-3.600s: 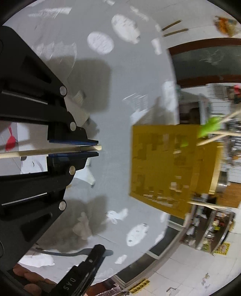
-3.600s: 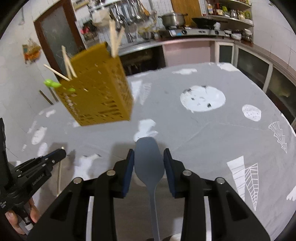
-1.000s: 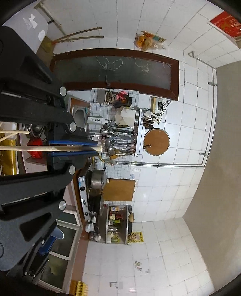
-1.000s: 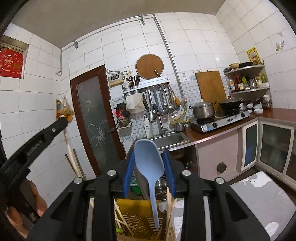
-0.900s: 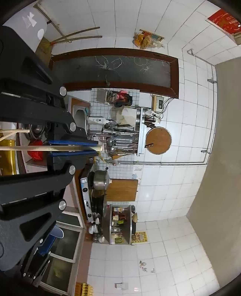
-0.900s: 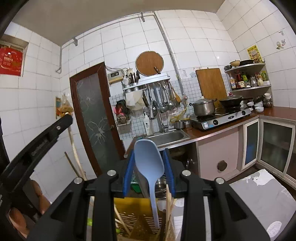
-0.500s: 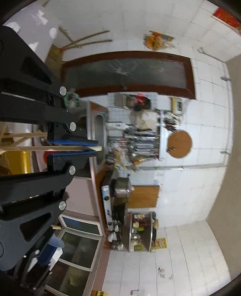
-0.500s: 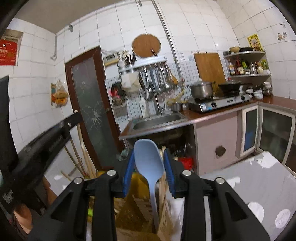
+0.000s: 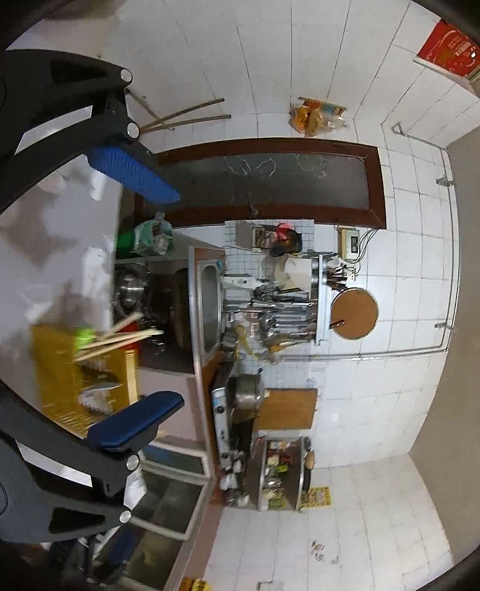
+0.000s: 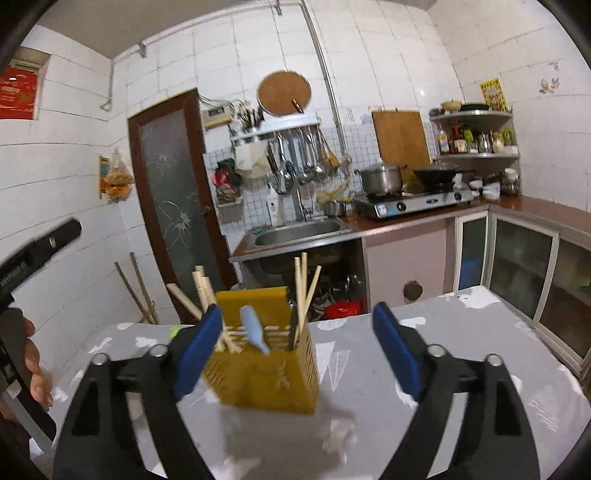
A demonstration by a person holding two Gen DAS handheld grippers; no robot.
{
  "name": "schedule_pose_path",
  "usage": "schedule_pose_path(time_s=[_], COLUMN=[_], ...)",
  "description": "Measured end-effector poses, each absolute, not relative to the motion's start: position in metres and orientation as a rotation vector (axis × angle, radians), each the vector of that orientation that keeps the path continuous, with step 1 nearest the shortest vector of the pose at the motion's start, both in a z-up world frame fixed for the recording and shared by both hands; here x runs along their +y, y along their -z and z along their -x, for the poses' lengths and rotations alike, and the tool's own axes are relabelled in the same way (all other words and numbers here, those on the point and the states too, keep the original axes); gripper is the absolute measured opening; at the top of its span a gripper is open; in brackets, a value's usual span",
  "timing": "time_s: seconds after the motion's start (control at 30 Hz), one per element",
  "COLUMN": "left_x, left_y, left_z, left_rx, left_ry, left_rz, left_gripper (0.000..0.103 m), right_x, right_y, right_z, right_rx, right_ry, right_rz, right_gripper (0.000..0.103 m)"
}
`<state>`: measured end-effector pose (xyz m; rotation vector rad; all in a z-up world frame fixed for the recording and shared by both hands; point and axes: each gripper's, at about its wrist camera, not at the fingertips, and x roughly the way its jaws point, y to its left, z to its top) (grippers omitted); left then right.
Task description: Organize utensils
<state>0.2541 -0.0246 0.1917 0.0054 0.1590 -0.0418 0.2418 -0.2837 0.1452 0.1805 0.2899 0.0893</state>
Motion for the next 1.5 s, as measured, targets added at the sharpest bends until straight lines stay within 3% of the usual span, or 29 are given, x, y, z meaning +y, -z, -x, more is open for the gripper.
schedule_pose_path(time_s=[0.1,0.33,0.5,0.83,1.5], left_x=[-0.012,0.006,0.002,-0.003,-0.004], left_y=[-0.190,-0.153,-0.102,-0.027,-0.019], left_z=[-0.206,-0.121,-0.085,-0.076,-0.072], left_rx=[0.187,0.256,0.259,0.251,0.207], left_ry=[0.060,0.071,0.043,-0.006,-0.015], left_rz=[-0.002,-0.016,-0.054,-0.029,-0.023], left_gripper=[0.099,0.099,0.099,0.099,0.099], right_x=[-0.278,-0.270,-0.258,-0.252,-0.240], right_y=[-0.156,-0.148,-0.110,-0.042,-0.035], right_z=[-0.195,-0.114,-0.086,-0.072,-0.060], right_rx=[0.263,0.292,0.316,0.318,0.265], right_ry=[-0.100,-0.117,-0.057,-0.030,0.020], right_rz=[-0.147,-0.142,-0.081,-0.068,0.001], right_gripper=[0.098,0.099,0.099,0.099,0.099])
